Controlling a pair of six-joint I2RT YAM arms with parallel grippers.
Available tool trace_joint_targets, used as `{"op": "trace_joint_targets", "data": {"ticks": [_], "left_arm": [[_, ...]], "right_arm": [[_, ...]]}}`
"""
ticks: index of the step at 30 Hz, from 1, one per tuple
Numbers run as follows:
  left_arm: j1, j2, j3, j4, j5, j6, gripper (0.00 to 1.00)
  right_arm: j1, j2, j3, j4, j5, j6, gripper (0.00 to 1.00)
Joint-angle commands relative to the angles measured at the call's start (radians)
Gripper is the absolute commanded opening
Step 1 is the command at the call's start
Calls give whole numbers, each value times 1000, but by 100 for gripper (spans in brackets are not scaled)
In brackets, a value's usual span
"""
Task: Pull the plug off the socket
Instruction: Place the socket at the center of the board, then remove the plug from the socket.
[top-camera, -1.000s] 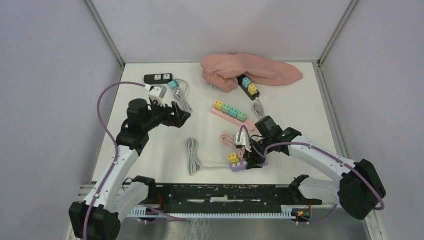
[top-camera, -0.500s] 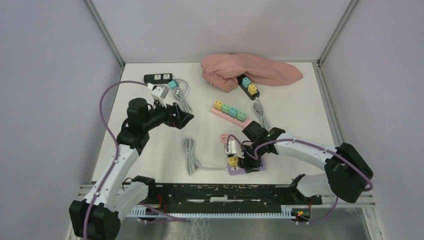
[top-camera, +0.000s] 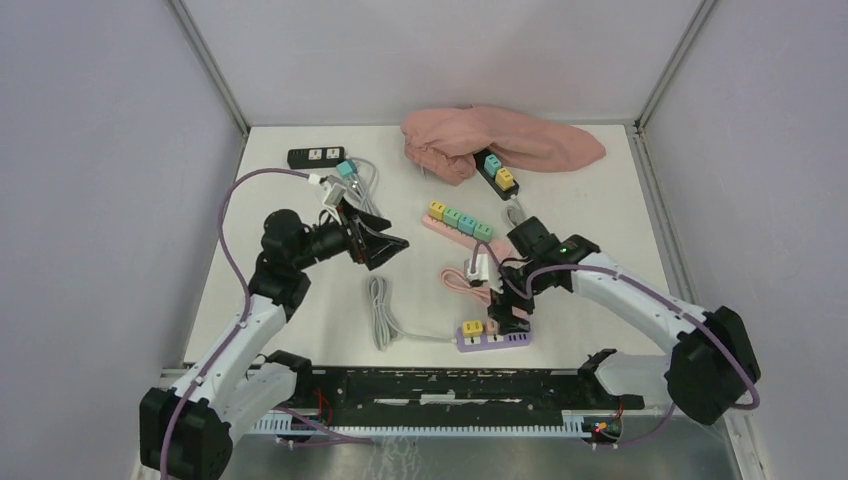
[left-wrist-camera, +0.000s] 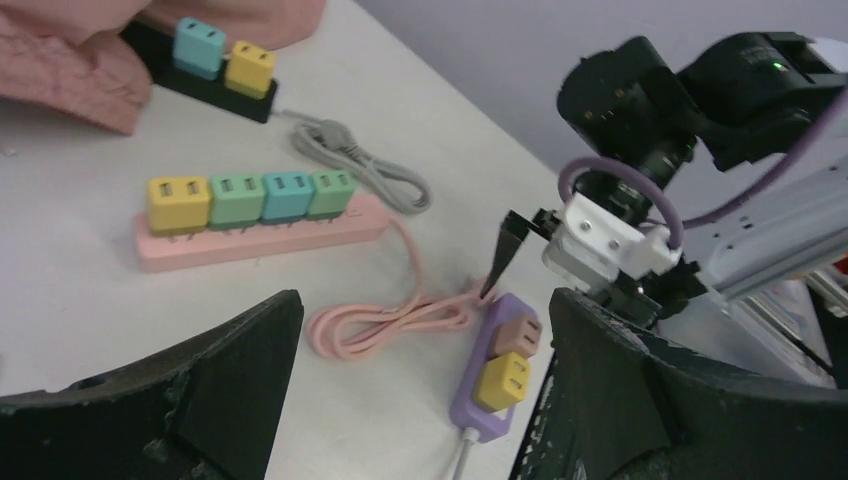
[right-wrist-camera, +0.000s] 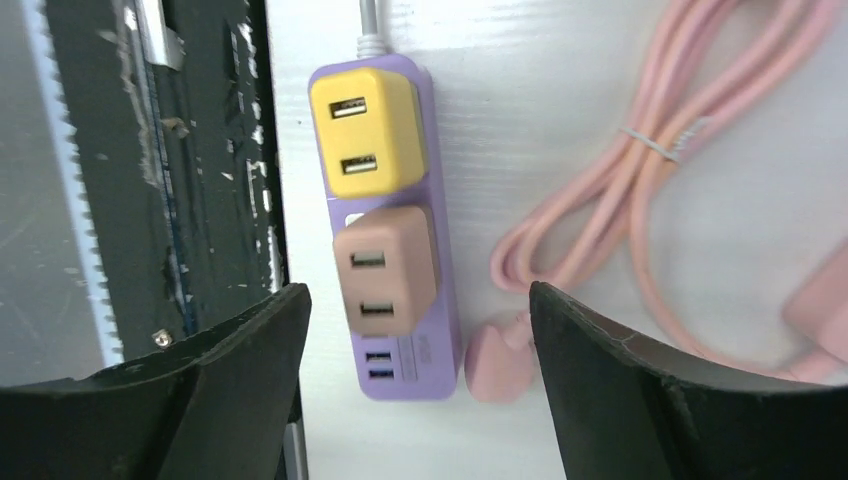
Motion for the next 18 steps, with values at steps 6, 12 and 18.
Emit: {"op": "trace_joint_targets", "data": {"ticks": [6, 12, 18], "left_arm": [[-301, 20, -3, 295, -80, -113, 99], [-652, 50, -72, 352, -337, 211, 100], [-712, 61, -202, 444, -432, 352, 99]], "right_arm": [[-254, -220, 134, -320, -388, -241, 92], [-322, -248, 149, -380, -465, -302, 94], [-344, -273, 75, -319, -489, -336, 97]]}}
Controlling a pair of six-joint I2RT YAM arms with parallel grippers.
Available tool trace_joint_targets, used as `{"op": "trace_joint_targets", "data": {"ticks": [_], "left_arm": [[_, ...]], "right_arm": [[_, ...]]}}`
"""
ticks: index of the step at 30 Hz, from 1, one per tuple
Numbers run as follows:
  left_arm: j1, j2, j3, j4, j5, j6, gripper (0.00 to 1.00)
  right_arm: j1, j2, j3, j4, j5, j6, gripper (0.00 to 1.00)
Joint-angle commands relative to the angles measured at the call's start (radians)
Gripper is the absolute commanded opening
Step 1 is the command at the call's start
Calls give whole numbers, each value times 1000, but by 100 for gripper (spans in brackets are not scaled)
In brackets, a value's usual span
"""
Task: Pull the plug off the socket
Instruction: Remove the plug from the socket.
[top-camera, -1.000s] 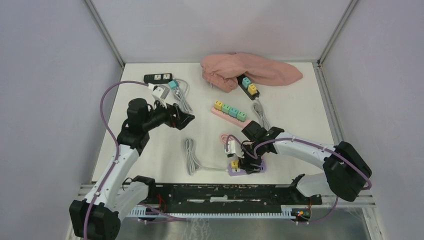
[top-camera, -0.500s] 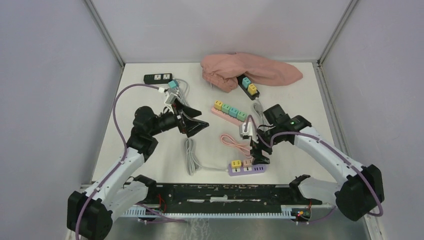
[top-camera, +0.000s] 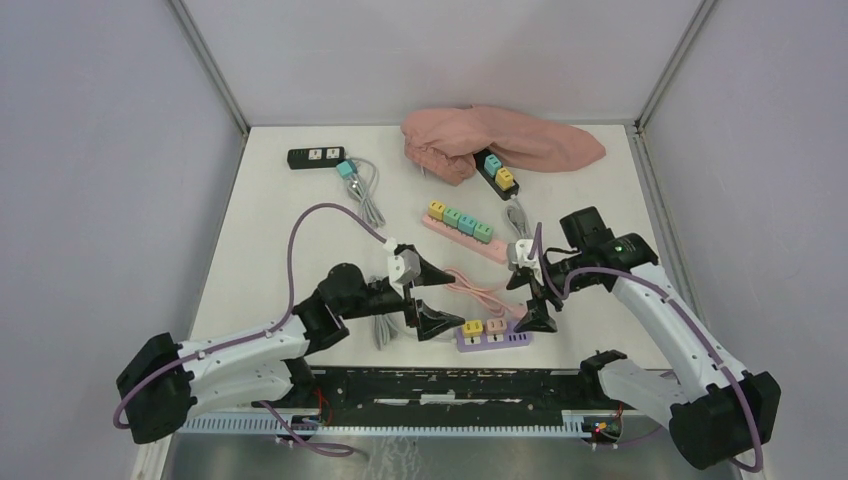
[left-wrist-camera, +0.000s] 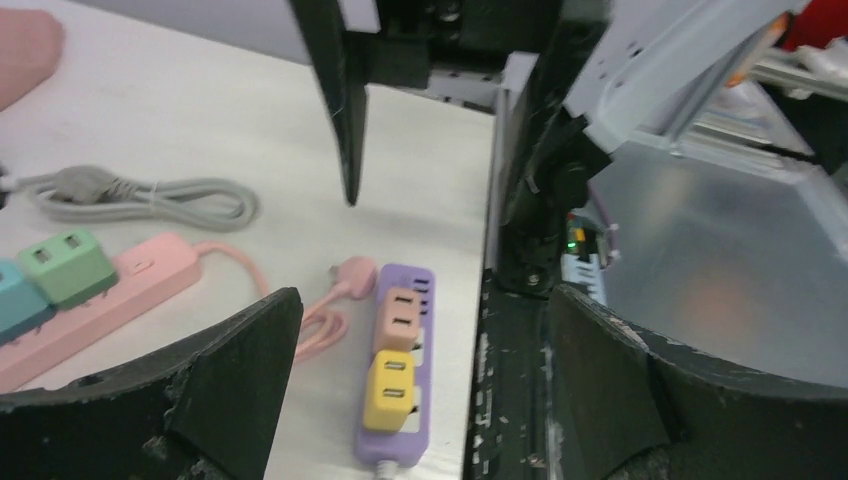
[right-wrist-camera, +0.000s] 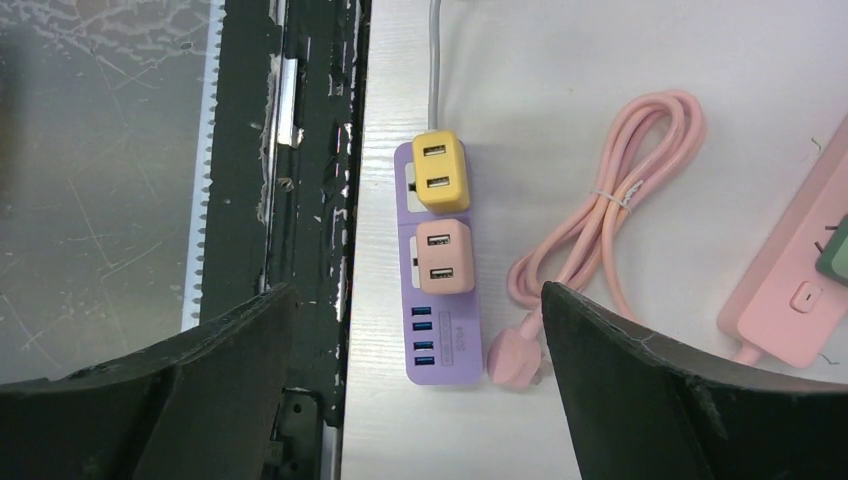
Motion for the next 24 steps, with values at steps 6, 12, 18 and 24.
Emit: {"op": "trace_joint_targets", "data": {"ticks": [6, 12, 18, 24], "left_arm": [[-6, 23, -175, 258, -170, 108, 99], [-9, 127, -222, 361, -21, 178, 99], [-55, 232, -201, 355, -19, 288, 90], [-103, 343, -120, 253, -38, 371, 81]], "right_arm": [[-14, -31, -103, 66, -34, -151, 100], [-14, -22, -154, 61, 10, -279, 100], [-14, -1, -172, 119, 50, -250, 97], [-12, 2, -195, 248, 24, -108, 83]]}}
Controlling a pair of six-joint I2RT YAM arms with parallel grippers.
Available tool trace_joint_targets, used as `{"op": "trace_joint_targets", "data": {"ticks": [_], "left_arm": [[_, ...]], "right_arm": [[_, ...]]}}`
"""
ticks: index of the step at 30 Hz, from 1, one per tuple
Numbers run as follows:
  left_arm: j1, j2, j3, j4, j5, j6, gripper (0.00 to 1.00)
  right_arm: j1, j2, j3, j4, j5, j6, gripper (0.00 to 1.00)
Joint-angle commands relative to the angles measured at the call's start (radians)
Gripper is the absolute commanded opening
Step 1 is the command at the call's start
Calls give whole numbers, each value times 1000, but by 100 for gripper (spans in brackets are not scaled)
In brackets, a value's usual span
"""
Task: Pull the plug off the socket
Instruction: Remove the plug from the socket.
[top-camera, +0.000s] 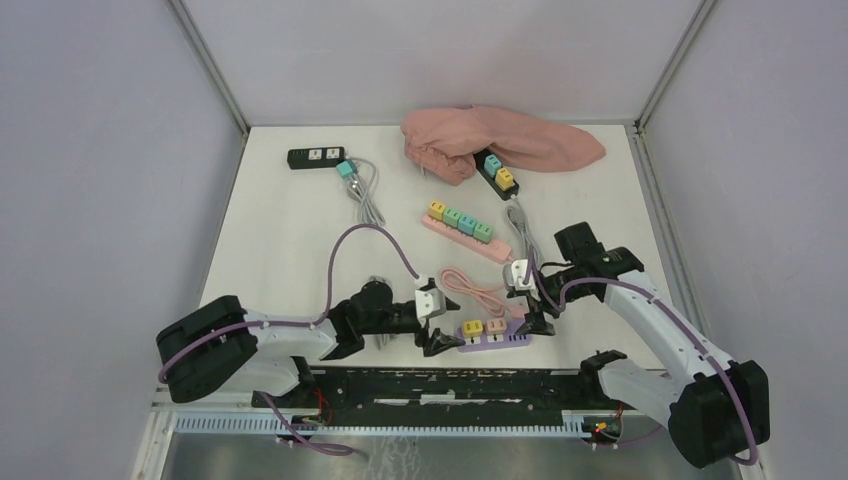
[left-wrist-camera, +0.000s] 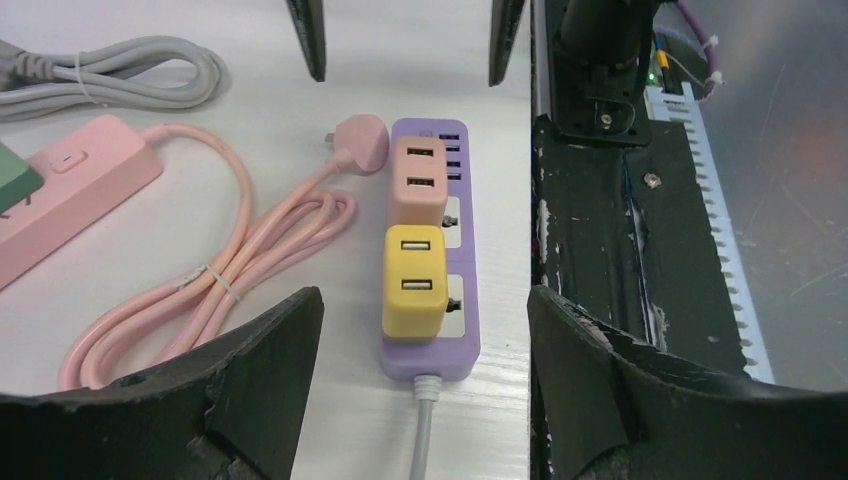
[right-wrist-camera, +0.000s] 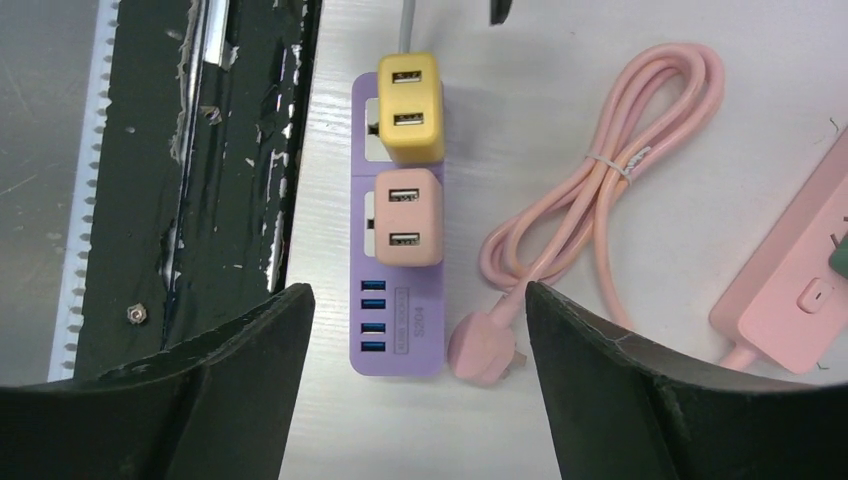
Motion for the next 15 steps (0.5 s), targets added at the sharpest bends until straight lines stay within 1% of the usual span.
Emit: {"op": "trace_joint_targets", "data": {"ticks": [1, 5, 10, 15], "left_arm": [[-34, 68, 75, 0, -1, 129, 81], [-50, 122, 108, -15, -29, 142, 75], [-61, 193, 139, -15, -66, 142, 67], [-77, 236, 156, -5, -88, 136, 64]], "right_arm": [[2, 3, -14, 127, -37, 106, 81], [44, 18, -27, 172, -6, 123, 75], [135, 40, -39, 221, 79, 133, 73], [203, 66, -46, 250, 128, 136, 71]]}}
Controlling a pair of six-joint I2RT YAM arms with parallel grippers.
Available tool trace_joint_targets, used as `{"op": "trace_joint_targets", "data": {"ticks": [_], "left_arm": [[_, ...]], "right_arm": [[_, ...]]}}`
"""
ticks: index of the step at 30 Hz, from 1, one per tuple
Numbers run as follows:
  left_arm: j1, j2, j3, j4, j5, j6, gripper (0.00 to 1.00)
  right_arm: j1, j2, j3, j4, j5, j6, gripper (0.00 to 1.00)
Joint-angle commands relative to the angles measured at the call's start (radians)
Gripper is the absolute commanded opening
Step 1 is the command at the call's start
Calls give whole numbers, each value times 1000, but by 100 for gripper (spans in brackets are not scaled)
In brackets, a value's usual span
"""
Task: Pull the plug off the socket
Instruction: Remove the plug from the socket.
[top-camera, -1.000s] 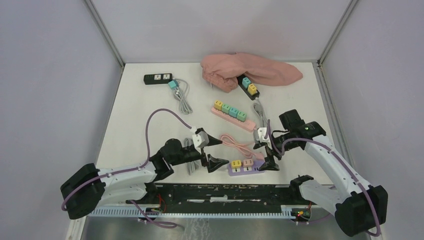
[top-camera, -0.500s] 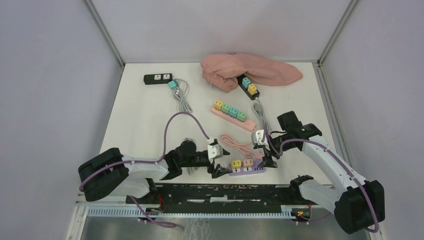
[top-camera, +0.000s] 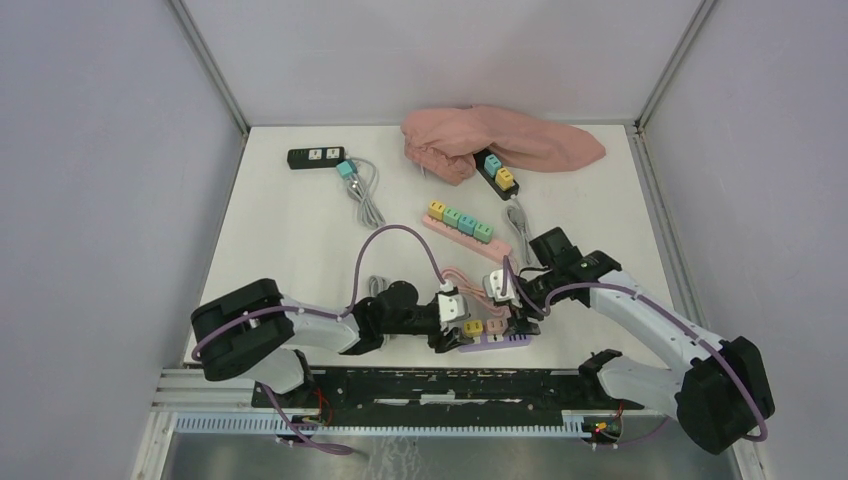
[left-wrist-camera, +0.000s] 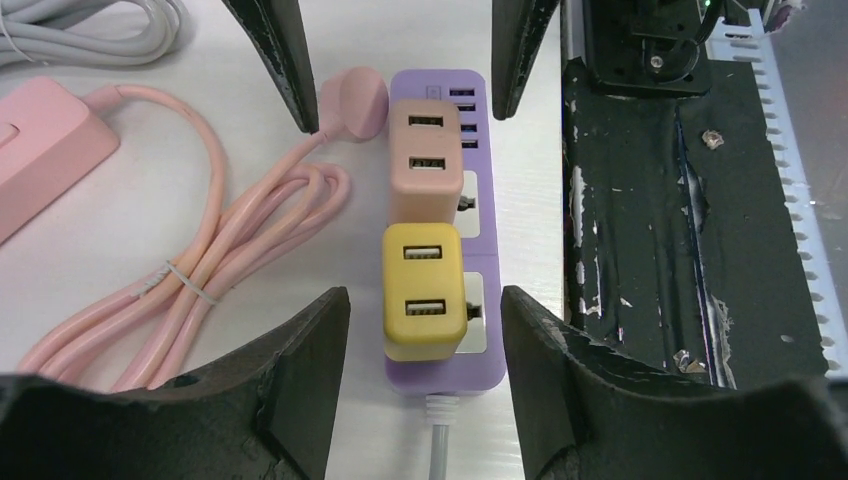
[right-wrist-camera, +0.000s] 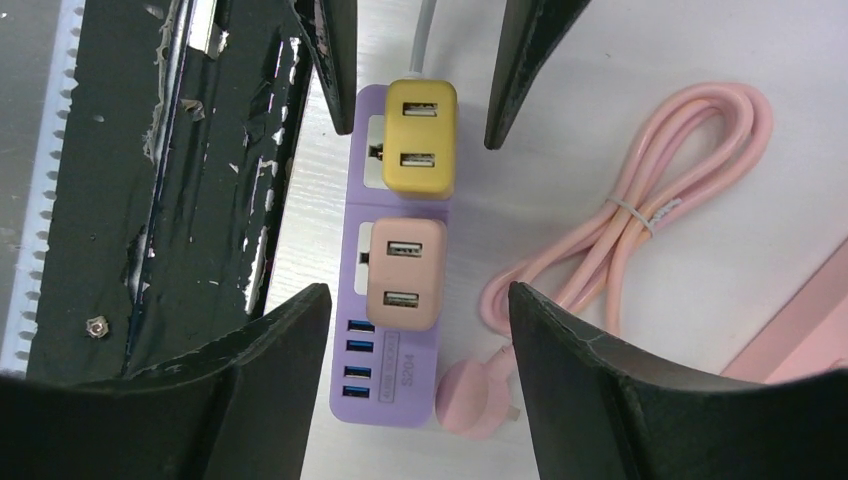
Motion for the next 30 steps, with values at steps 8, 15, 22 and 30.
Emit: {"op": "trace_joint_targets", "data": {"ticks": [8, 15, 22, 30], "left_arm": [[-27, 79, 45, 80, -60, 17, 54], [-30, 94, 51, 100, -73, 11, 47], [-30, 111, 56, 111, -65, -9, 30], [-30, 110, 62, 118, -50, -22, 25]], "right_arm": [[105, 29, -25, 92, 101, 7, 60], [138, 44, -24, 102, 116, 12, 48], [152, 51, -18, 100, 121, 16, 35], [160, 57, 7, 81, 106, 41, 11]]}}
